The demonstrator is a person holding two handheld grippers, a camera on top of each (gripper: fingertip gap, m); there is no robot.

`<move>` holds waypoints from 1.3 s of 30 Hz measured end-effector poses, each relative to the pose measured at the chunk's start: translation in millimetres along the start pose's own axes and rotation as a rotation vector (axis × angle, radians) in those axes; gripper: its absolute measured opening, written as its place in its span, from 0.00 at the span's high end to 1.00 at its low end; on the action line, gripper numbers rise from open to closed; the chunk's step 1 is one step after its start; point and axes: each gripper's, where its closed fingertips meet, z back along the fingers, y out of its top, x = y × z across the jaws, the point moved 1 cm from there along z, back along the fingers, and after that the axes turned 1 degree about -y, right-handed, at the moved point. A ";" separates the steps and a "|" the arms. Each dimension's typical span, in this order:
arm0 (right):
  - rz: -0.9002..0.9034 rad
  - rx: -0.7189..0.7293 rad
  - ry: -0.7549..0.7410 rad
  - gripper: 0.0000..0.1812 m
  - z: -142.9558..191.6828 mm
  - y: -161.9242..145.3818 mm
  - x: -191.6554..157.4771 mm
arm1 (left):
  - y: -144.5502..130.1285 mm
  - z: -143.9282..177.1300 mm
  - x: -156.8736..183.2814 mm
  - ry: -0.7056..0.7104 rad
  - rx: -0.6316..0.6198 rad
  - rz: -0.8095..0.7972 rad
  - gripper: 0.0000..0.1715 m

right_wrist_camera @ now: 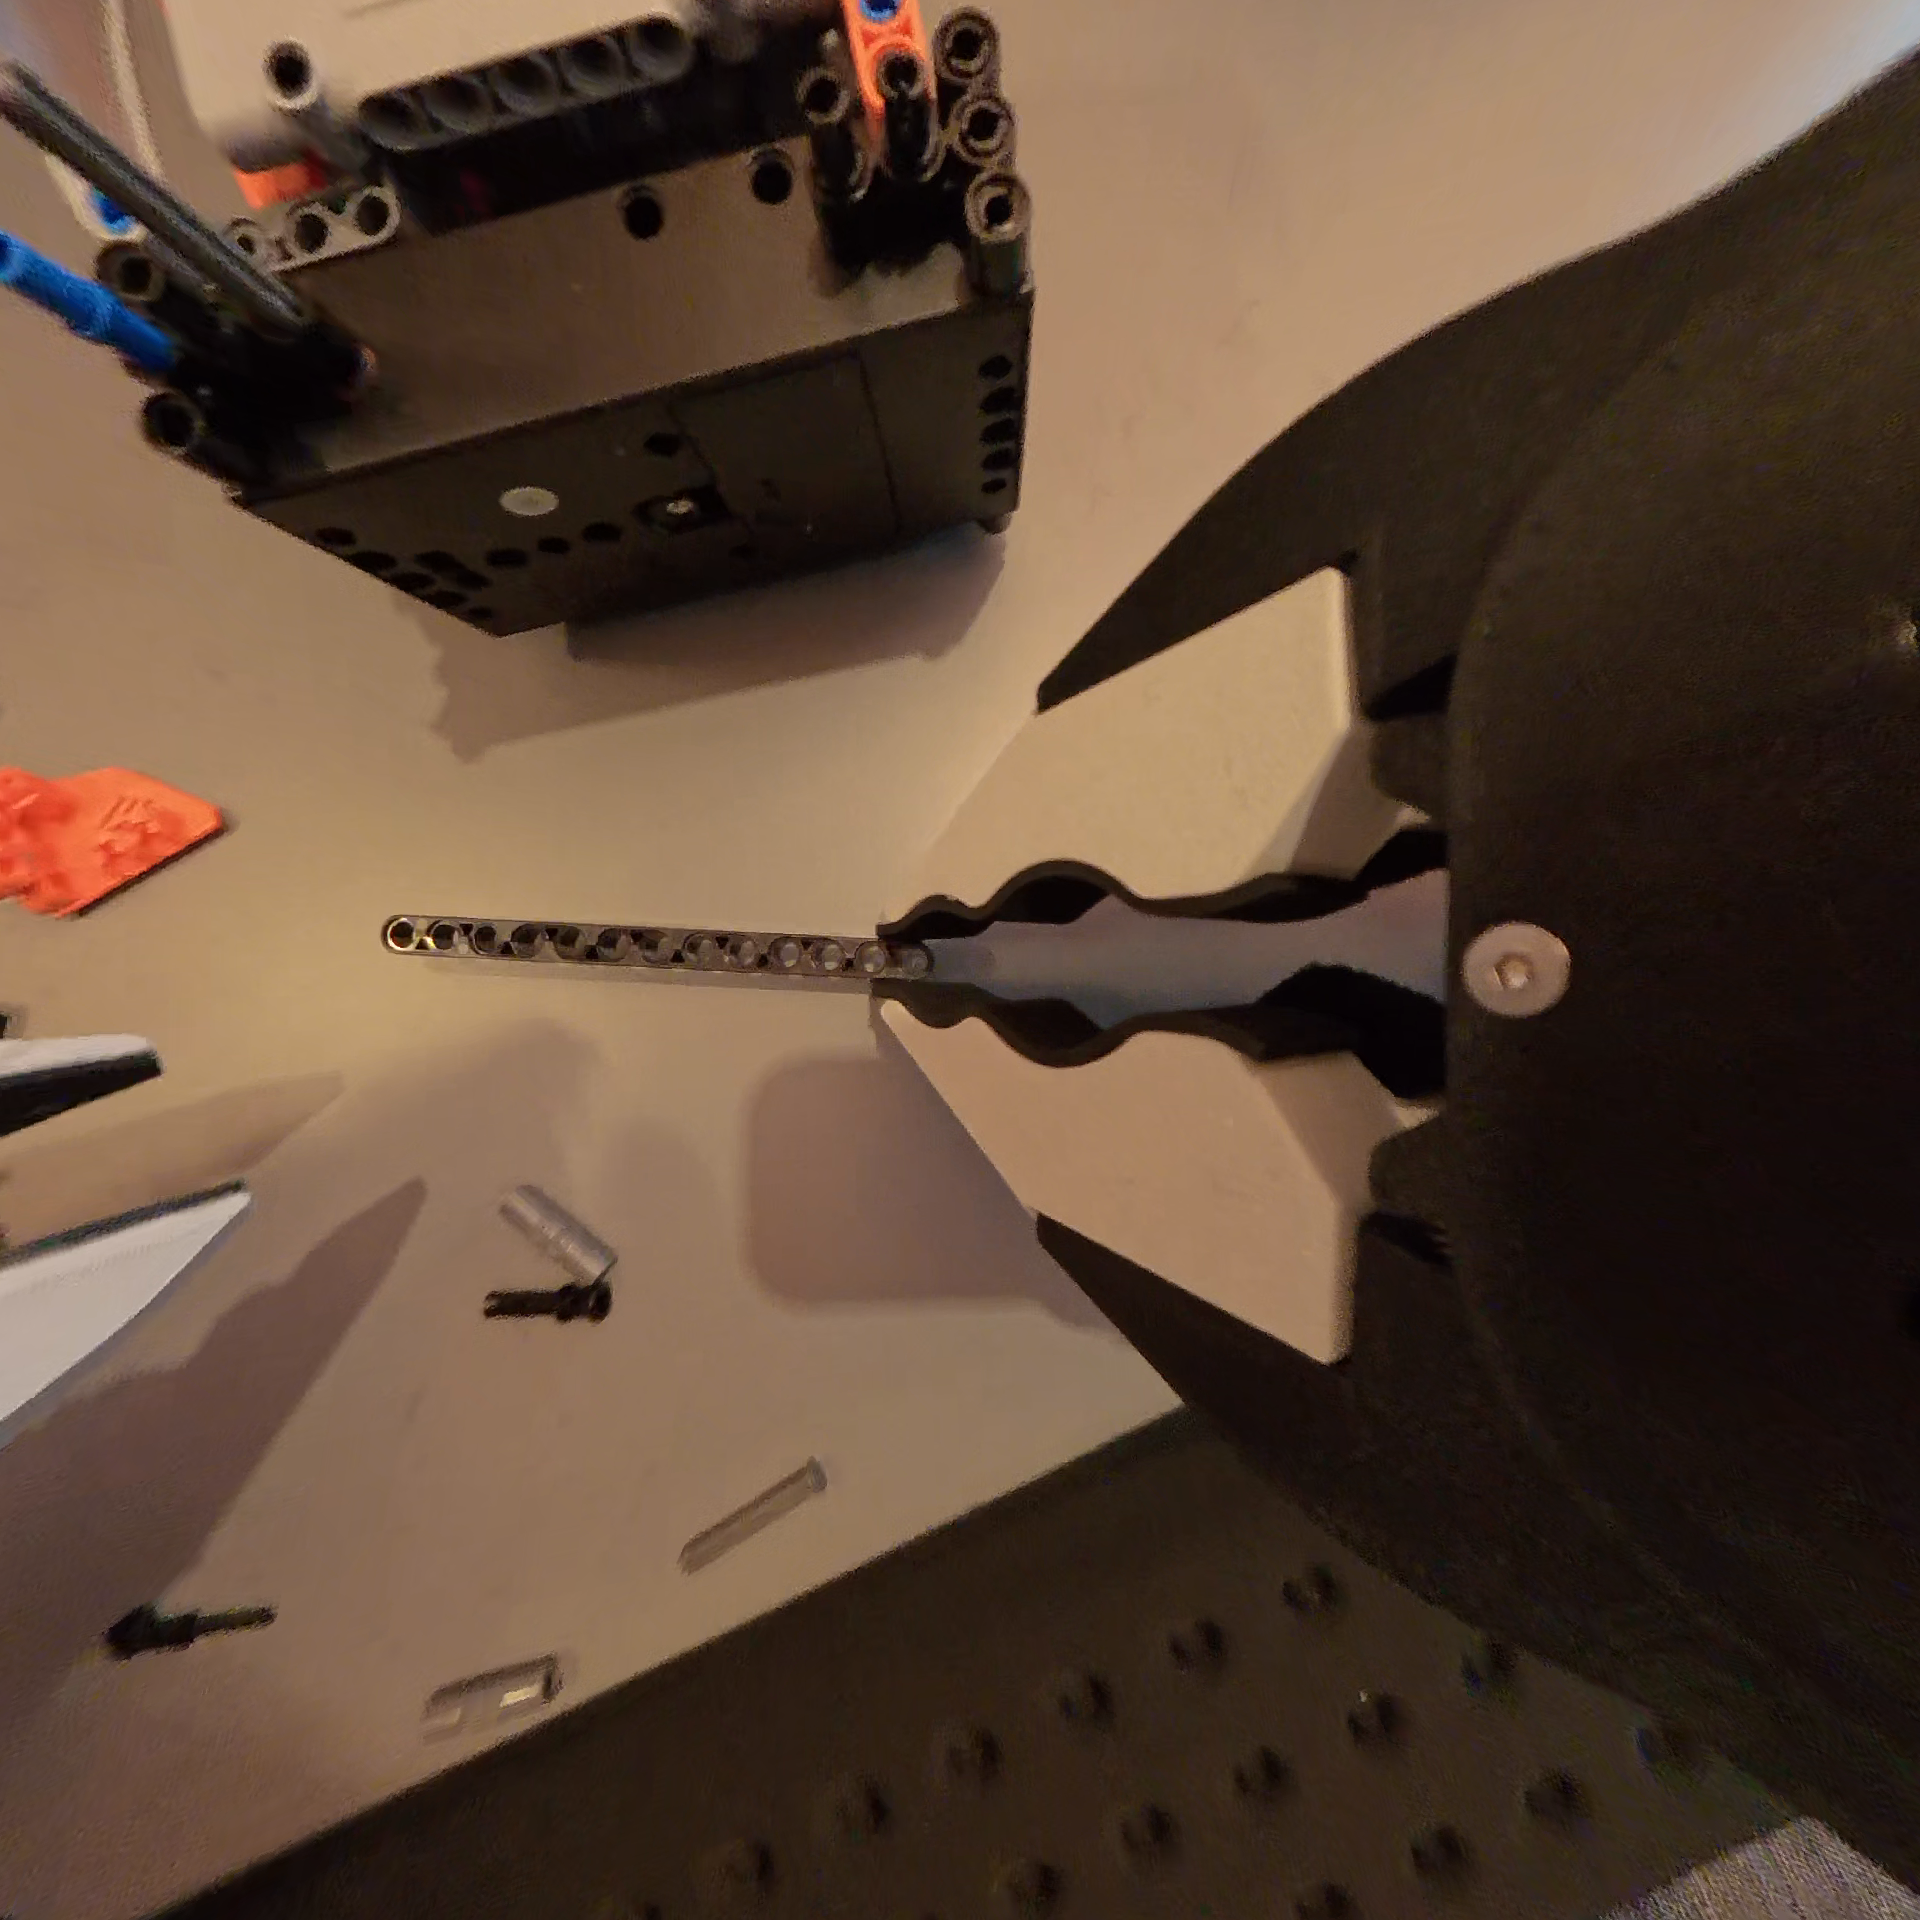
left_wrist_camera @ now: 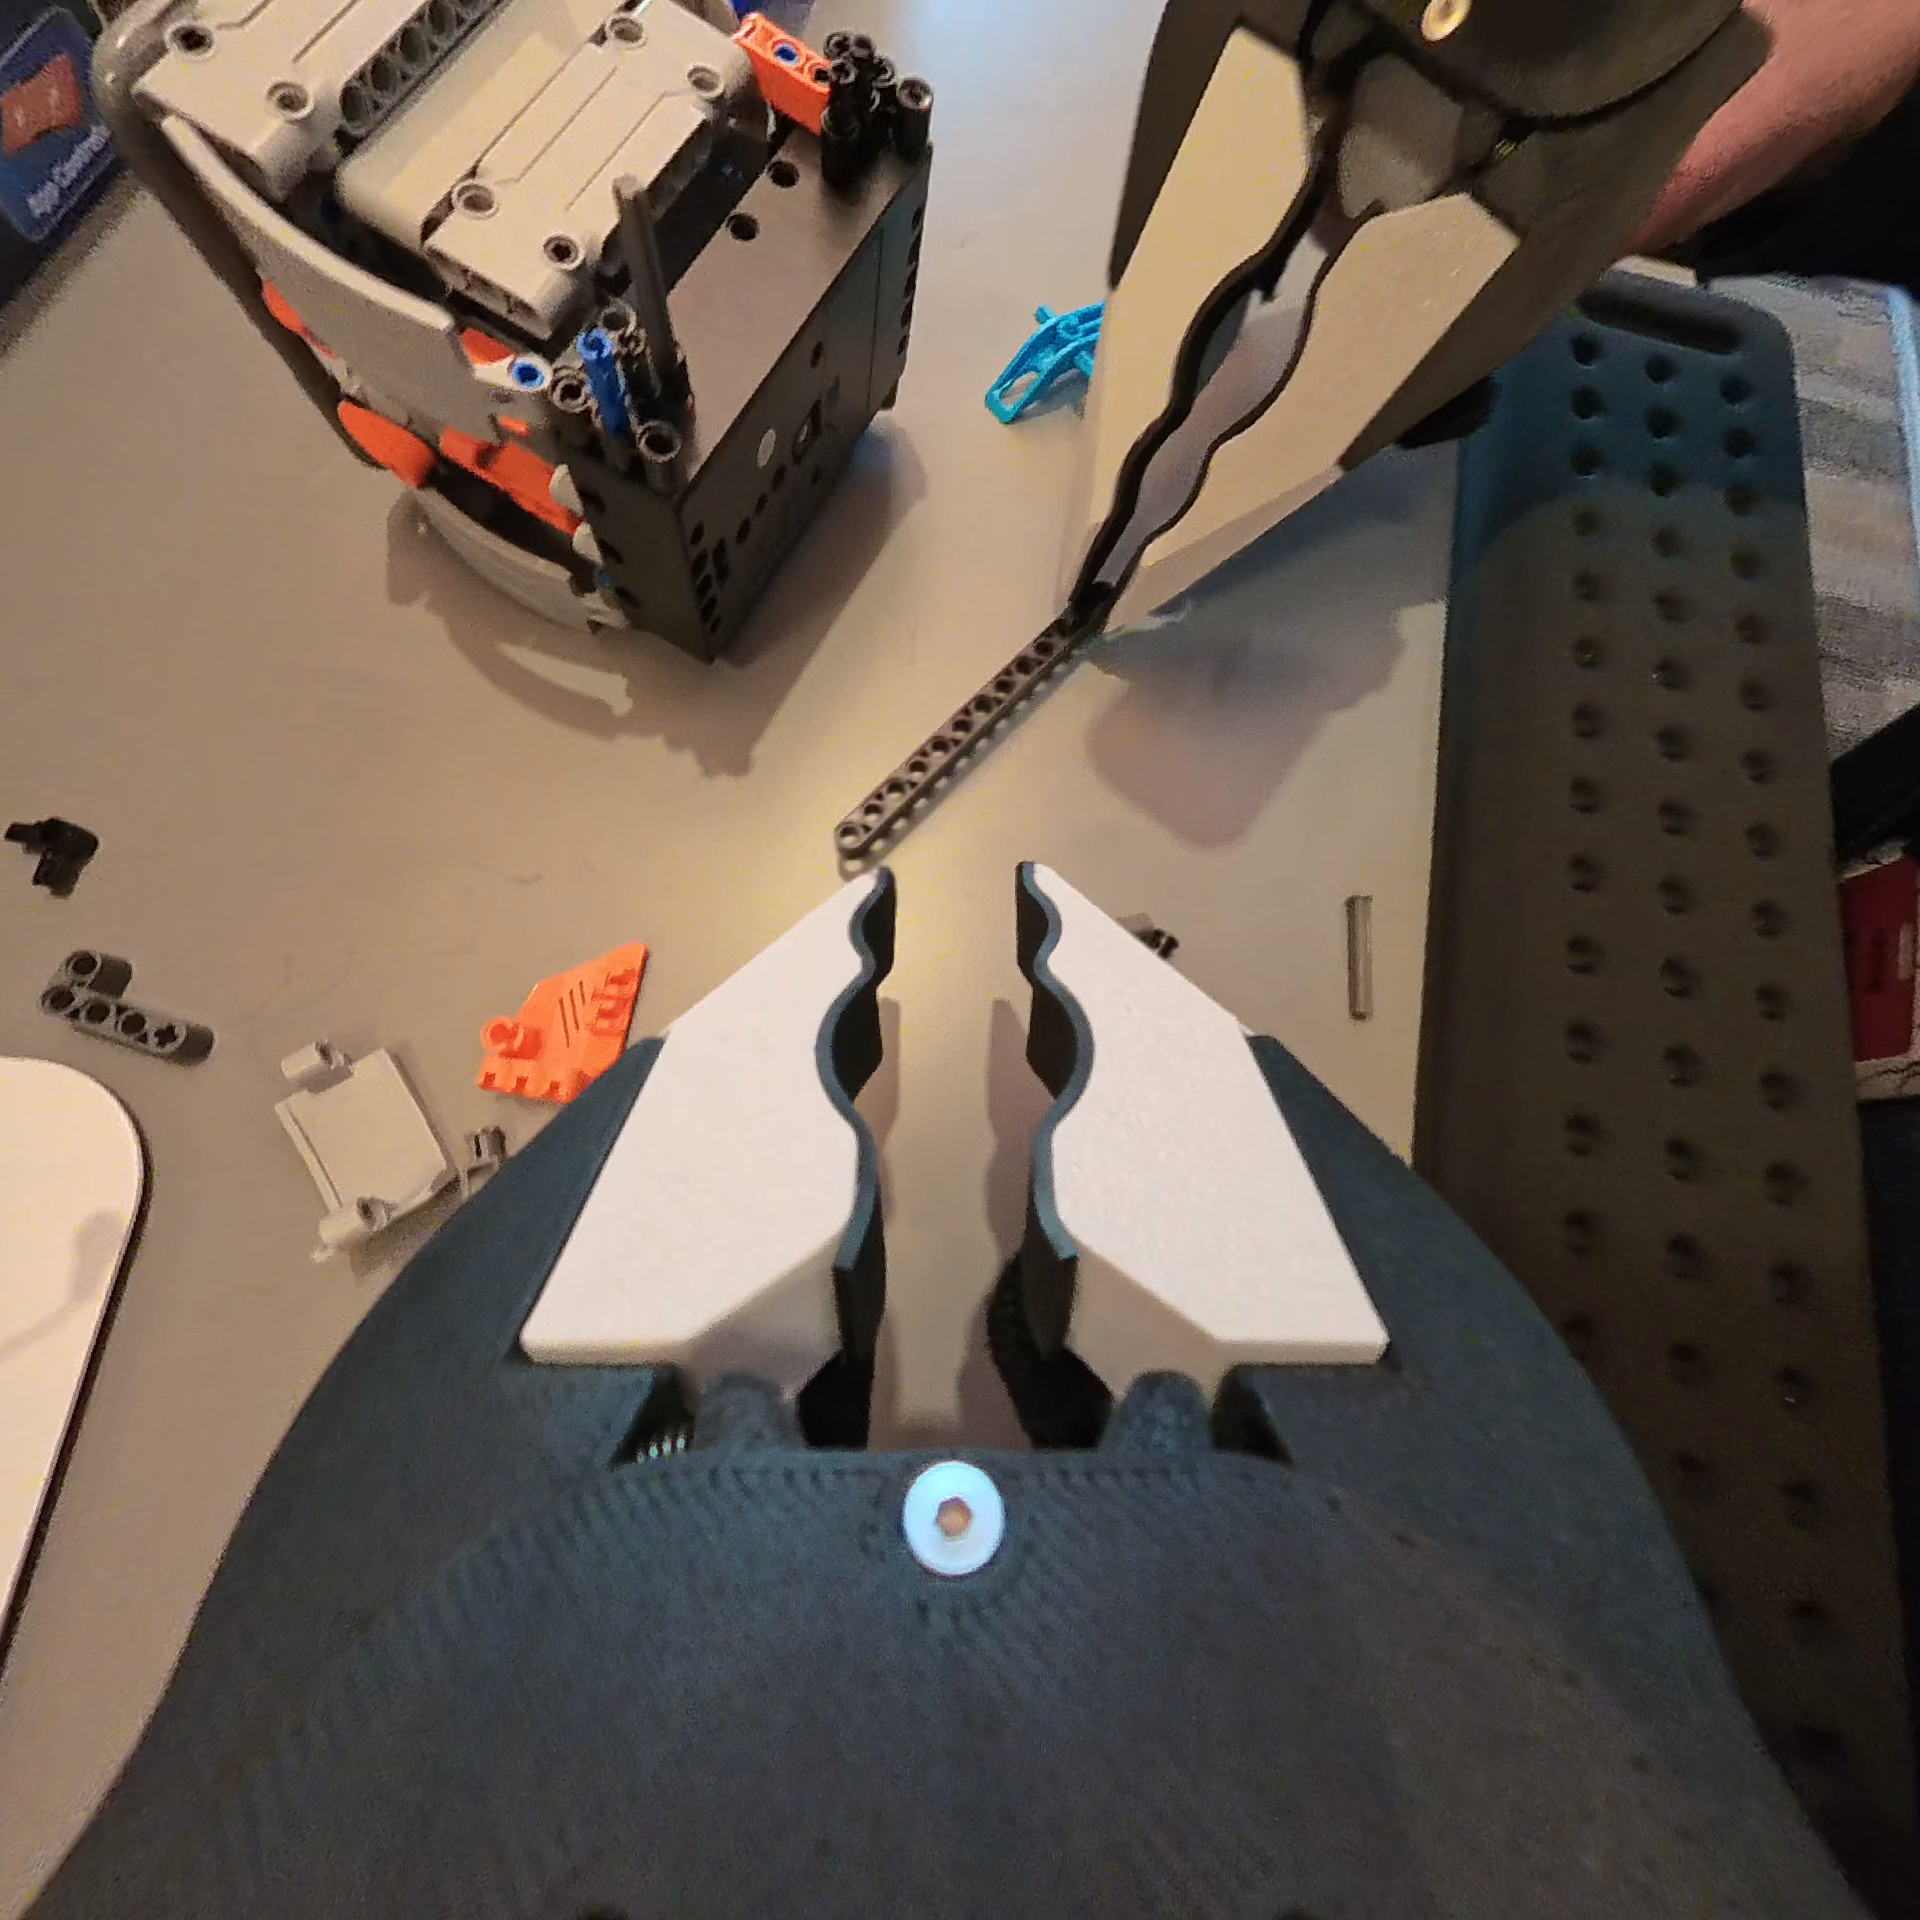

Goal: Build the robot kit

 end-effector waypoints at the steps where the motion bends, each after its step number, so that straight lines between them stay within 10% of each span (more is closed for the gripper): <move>1: 0.003 0.012 0.010 0.98 1.9 3.2 -2.2 | -2.0 1.3 -1.6 0.013 0.000 0.004 0.87; 28: 0.070 0.146 0.067 0.98 33.9 32.9 -33.1 | -25.9 3.6 8.1 -0.001 -0.056 0.019 0.91; 39: 0.395 -0.134 -0.269 0.97 5.8 -9.9 -16.5 | -37.5 99.0 -6.8 0.163 -0.074 0.072 0.89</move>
